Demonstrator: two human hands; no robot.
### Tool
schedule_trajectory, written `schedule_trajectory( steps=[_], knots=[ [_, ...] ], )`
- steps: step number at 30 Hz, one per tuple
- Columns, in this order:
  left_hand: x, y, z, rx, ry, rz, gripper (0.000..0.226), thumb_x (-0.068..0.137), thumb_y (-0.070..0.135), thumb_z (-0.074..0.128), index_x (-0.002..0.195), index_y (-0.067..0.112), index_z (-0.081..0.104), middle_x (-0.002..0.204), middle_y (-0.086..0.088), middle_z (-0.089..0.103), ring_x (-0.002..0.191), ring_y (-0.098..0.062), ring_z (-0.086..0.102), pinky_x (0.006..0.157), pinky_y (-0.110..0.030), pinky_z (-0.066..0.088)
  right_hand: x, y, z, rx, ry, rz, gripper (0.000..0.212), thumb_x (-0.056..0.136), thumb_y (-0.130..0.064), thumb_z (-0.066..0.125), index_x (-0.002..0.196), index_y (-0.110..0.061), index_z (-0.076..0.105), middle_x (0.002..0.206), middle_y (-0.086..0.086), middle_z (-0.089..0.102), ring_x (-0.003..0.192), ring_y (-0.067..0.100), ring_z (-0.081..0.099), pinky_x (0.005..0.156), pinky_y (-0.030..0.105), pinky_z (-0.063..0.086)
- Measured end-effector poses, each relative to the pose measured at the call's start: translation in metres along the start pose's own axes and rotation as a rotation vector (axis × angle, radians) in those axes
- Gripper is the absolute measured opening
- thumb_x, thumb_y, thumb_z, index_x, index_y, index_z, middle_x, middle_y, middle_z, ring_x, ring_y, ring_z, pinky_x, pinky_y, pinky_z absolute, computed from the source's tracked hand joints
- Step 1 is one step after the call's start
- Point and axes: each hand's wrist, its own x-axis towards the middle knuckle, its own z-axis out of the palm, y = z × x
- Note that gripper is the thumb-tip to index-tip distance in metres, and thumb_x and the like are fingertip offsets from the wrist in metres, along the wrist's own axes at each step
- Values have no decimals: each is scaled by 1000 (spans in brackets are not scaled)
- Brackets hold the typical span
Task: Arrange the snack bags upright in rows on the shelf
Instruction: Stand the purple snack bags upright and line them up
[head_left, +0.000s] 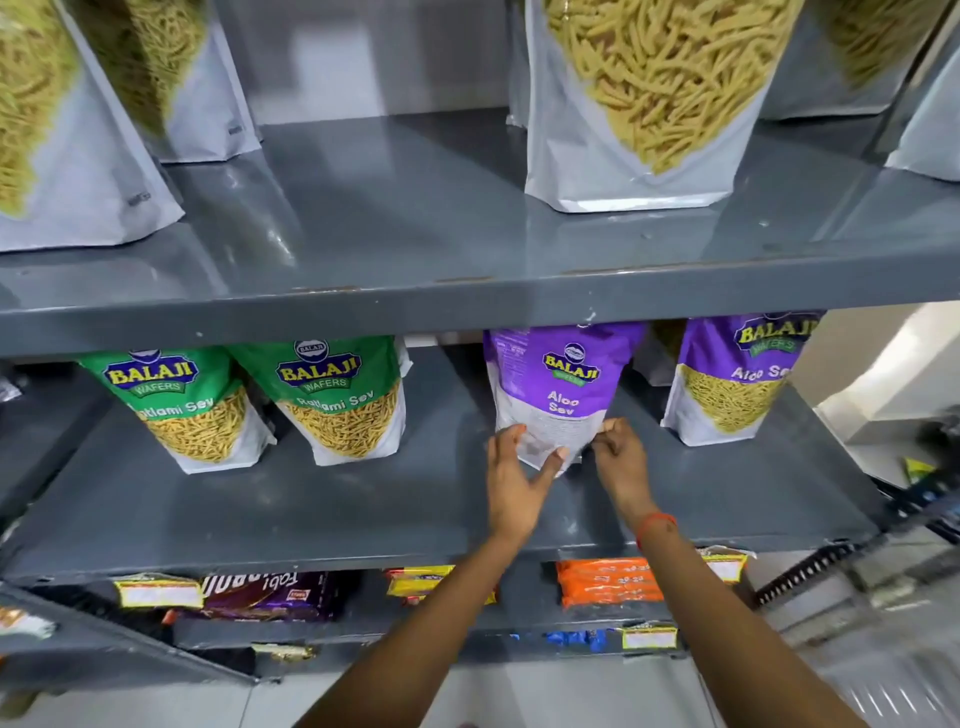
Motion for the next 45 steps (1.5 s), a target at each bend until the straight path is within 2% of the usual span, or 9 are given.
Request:
schedule_trajectory(
  steps=[4, 7, 13, 18, 24, 32, 37, 41, 45],
  knots=[
    [19, 4, -1, -62, -101, -118, 79, 64, 39, 81, 127, 12, 41, 127, -5, 57, 113, -19, 56, 90, -25, 46, -27, 5, 9, 55, -27, -43, 39, 79, 18, 39, 77, -15, 59, 84, 5, 66, 78, 1, 62, 78, 11, 46],
    [39, 6, -2, -48, -101, -140, 82, 55, 39, 87, 119, 12, 43, 117, -3, 58, 104, -16, 56, 79, -24, 44, -42, 7, 21, 59, -72, -72, 39, 76, 21, 36, 83, -8, 60, 87, 19, 68, 84, 22, 64, 85, 30, 48],
    [80, 0, -22, 25, -163, -72, 74, 51, 27, 89, 114, 6, 54, 114, -21, 62, 108, -29, 58, 93, -39, 49, -39, 6, 22, -68, -52, -61, 37, 74, 19, 41, 96, -2, 62, 96, 7, 67, 97, 28, 65, 84, 17, 43],
    [97, -9, -44, -216, -360, -133, 65, 60, 0, 82, 117, 1, 51, 122, -25, 62, 109, -35, 61, 98, -54, 48, -5, -3, 10, 44, -123, 137, 74, 76, 6, 66, 138, -4, 27, 145, 14, 35, 133, 27, 37, 106, 33, 34],
    [116, -12, -53, -202, -582, -96, 44, 72, -9, 69, 110, 10, 58, 120, -22, 62, 81, 0, 69, 73, -16, 57, 1, -15, 17, -59, -223, 44, 83, 75, -11, 73, 141, -13, 22, 140, 6, 40, 128, 27, 43, 105, 42, 41],
    [117, -19, -52, -239, -665, -134, 48, 79, -2, 66, 123, 4, 48, 130, -21, 57, 109, -24, 59, 87, -25, 53, -8, -27, 18, -130, -117, 17, 66, 81, -14, 67, 136, -10, 30, 137, 17, 48, 122, 35, 50, 103, 53, 44],
    [85, -5, -45, -231, -372, -107, 64, 80, 9, 68, 135, 9, 35, 142, -15, 46, 129, -27, 45, 110, -42, 37, -8, -27, 11, -441, -47, -79, 61, 85, -18, 60, 136, -4, 30, 139, 21, 43, 127, 36, 39, 106, 44, 33],
    [33, 3, -18, 196, 37, 163, 84, 88, 34, 54, 145, 19, -6, 158, -5, -7, 144, -13, -9, 117, -37, 2, -13, -28, -15, -505, 120, -313, 54, 87, -17, 54, 135, -5, 34, 144, 16, 40, 132, 32, 36, 109, 41, 32],
    [-12, 21, 42, 367, 80, 439, 74, 93, 34, 42, 141, 25, -13, 152, 1, -4, 143, -13, -4, 117, -38, 8, -12, -15, -59, -442, 201, -458, 44, 87, -15, 53, 129, -7, 41, 140, 14, 43, 131, 26, 36, 110, 36, 30]
  ],
)
